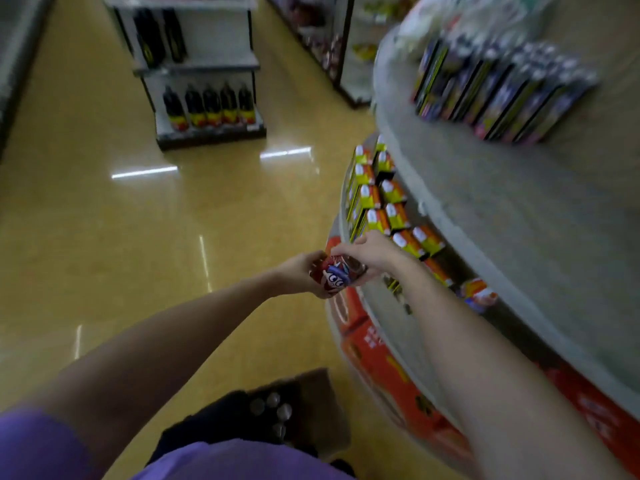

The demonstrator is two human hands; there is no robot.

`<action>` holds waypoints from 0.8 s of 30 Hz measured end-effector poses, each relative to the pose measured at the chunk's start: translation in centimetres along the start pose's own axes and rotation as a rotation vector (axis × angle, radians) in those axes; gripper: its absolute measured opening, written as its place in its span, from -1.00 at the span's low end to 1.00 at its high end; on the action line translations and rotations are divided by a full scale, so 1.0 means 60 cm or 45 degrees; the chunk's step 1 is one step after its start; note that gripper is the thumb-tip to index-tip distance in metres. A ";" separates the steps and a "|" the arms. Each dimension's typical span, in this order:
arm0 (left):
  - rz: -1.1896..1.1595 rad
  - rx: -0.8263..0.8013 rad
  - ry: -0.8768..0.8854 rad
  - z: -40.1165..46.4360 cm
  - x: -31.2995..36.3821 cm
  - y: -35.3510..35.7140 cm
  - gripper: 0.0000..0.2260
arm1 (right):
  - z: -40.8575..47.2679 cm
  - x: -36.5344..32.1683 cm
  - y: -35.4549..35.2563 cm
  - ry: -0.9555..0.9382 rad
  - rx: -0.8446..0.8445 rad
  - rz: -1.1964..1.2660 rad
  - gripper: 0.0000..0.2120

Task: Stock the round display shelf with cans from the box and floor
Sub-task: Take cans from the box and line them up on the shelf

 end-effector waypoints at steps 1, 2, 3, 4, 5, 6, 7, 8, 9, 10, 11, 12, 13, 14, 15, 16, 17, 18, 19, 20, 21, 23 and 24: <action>-0.030 0.001 0.044 -0.005 0.035 -0.016 -0.50 | -0.015 -0.030 -0.024 -0.026 0.032 -0.004 -0.54; -0.063 0.006 0.077 -0.009 0.066 -0.033 -0.50 | -0.027 -0.058 -0.046 -0.048 0.064 0.004 -0.53; -0.094 0.015 0.106 -0.012 0.094 -0.050 -0.48 | -0.039 -0.083 -0.066 -0.070 0.093 0.028 -0.54; -0.126 0.023 0.137 -0.014 0.120 -0.068 -0.47 | -0.053 -0.105 -0.083 -0.090 0.122 0.053 -0.55; -0.148 0.028 0.165 -0.015 0.144 -0.085 -0.46 | -0.065 -0.125 -0.098 -0.116 0.151 0.075 -0.53; -0.161 0.033 0.188 -0.015 0.166 -0.102 -0.45 | -0.077 -0.143 -0.113 -0.143 0.177 0.094 -0.51; -0.156 0.032 0.206 -0.016 0.188 -0.118 -0.44 | -0.090 -0.158 -0.127 -0.170 0.204 0.131 -0.49; -0.156 0.021 0.229 -0.015 0.209 -0.134 -0.44 | -0.100 -0.169 -0.141 -0.190 0.231 0.196 -0.50; -0.160 -0.005 0.256 -0.015 0.231 -0.148 -0.44 | -0.108 -0.178 -0.157 -0.209 0.261 0.283 -0.52; -0.168 -0.036 0.288 -0.014 0.253 -0.160 -0.45 | -0.116 -0.185 -0.172 -0.221 0.299 0.375 -0.56; -0.166 -0.063 0.313 -0.013 0.273 -0.173 -0.45 | -0.125 -0.190 -0.187 -0.229 0.336 0.461 -0.60; -0.171 -0.094 0.342 -0.009 0.292 -0.185 -0.43 | -0.132 -0.196 -0.200 -0.237 0.370 0.524 -0.62; -0.182 -0.128 0.366 -0.006 0.309 -0.196 -0.41 | -0.139 -0.202 -0.212 -0.249 0.403 0.573 -0.65; -0.200 -0.161 0.396 -0.001 0.323 -0.207 -0.40 | -0.144 -0.209 -0.221 -0.262 0.440 0.607 -0.69; -0.216 -0.192 0.422 0.007 0.335 -0.219 -0.39 | -0.145 -0.215 -0.229 -0.273 0.475 0.636 -0.73; -0.230 -0.227 0.449 0.018 0.345 -0.231 -0.38 | -0.146 -0.221 -0.233 -0.279 0.506 0.665 -0.77; -0.245 -0.265 0.476 0.027 0.357 -0.242 -0.37 | -0.146 -0.226 -0.235 -0.283 0.540 0.682 -0.82; -0.263 -0.294 0.501 0.040 0.366 -0.253 -0.38 | -0.143 -0.231 -0.235 -0.279 0.582 0.693 -0.85; -0.272 -0.326 0.525 0.050 0.376 -0.264 -0.38 | -0.139 -0.234 -0.233 -0.267 0.632 0.700 -0.85; -0.280 -0.364 0.554 0.059 0.386 -0.275 -0.37 | -0.133 -0.236 -0.230 -0.249 0.679 0.699 -0.83; -0.280 -0.398 0.581 0.069 0.395 -0.286 -0.36 | -0.127 -0.238 -0.225 -0.233 0.713 0.680 -0.81; -0.280 -0.455 0.621 0.089 0.410 -0.309 -0.37 | -0.112 -0.247 -0.209 -0.224 0.748 0.646 -0.78; -0.282 -0.488 0.627 0.097 0.417 -0.319 -0.37 | -0.106 -0.253 -0.201 -0.235 0.768 0.647 -0.76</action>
Point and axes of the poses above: each hand's wrist, its own z-axis towards the middle knuckle, its own y-axis out of the palm, x = y × z, the point moved 6 cm from there along z, towards the middle knuckle
